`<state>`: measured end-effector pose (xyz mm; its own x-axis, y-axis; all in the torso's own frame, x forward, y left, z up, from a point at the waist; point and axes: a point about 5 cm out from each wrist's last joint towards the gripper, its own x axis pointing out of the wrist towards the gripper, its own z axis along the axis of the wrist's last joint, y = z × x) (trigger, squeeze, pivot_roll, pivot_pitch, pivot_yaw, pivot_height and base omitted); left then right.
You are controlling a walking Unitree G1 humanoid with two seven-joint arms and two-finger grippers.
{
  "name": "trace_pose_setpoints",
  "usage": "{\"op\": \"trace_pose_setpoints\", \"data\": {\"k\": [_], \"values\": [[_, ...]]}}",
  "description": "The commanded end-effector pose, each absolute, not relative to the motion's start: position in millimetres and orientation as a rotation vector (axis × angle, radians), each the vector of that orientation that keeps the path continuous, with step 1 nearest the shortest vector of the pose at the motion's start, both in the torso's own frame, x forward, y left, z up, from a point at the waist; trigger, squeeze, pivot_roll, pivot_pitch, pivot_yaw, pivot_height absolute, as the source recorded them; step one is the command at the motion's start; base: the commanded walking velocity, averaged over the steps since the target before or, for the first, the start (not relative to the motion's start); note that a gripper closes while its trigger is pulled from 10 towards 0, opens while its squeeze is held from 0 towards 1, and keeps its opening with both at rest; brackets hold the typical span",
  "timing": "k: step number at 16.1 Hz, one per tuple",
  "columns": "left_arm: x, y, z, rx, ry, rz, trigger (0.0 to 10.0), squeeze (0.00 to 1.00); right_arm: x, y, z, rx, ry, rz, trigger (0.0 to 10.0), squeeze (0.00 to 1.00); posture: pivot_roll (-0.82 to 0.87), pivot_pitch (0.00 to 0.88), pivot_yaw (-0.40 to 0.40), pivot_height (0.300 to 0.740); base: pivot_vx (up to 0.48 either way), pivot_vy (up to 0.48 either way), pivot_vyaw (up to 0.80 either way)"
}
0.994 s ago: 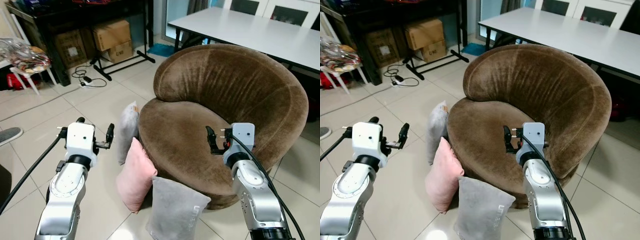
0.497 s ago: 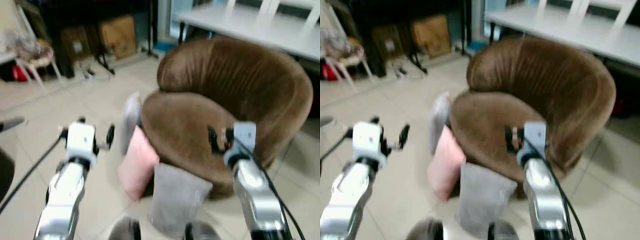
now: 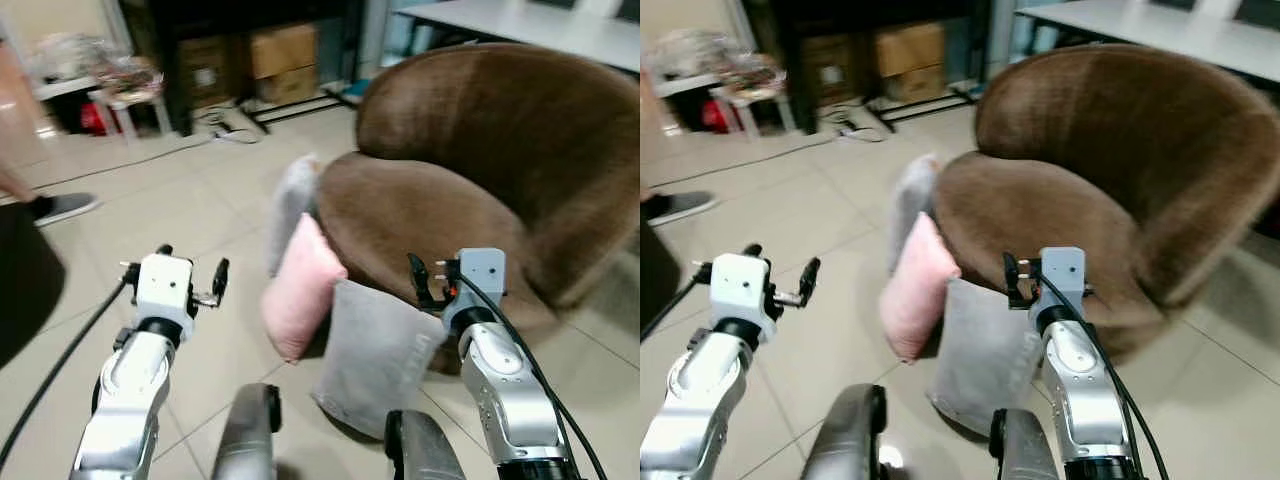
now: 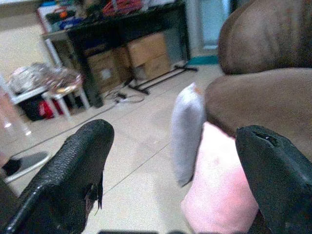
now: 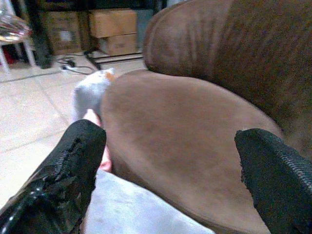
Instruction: Move the pillow to the sofa from floor
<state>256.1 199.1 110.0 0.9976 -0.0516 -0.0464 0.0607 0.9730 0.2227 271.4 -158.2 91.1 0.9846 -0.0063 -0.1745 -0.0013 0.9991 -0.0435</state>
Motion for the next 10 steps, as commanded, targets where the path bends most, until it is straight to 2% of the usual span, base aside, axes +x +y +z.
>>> {"op": "trace_pose_setpoints", "data": {"k": [1,3,10], "values": [[256.8,196.4,115.4,0.208,0.011,-0.067,10.0,0.0,274.0,-162.6,96.0,-0.061,0.159,-0.012,10.0,0.0,-0.03,0.0,0.002,0.6,0.0,0.0,0.0],[255.9,197.3,115.0,0.21,0.012,-0.065,10.0,0.0,274.5,-162.7,94.9,-0.065,0.163,-0.012,10.0,0.0,-0.03,0.0,0.002,0.6,0.126,0.0,0.0],[258.8,197.8,113.6,0.201,0.012,-0.071,10.0,0.0,275.9,-166.1,91.3,-0.086,0.18,-0.038,10.0,0.0,-0.04,0.0,0.01,0.6,0.298,0.0,0.0]]}}
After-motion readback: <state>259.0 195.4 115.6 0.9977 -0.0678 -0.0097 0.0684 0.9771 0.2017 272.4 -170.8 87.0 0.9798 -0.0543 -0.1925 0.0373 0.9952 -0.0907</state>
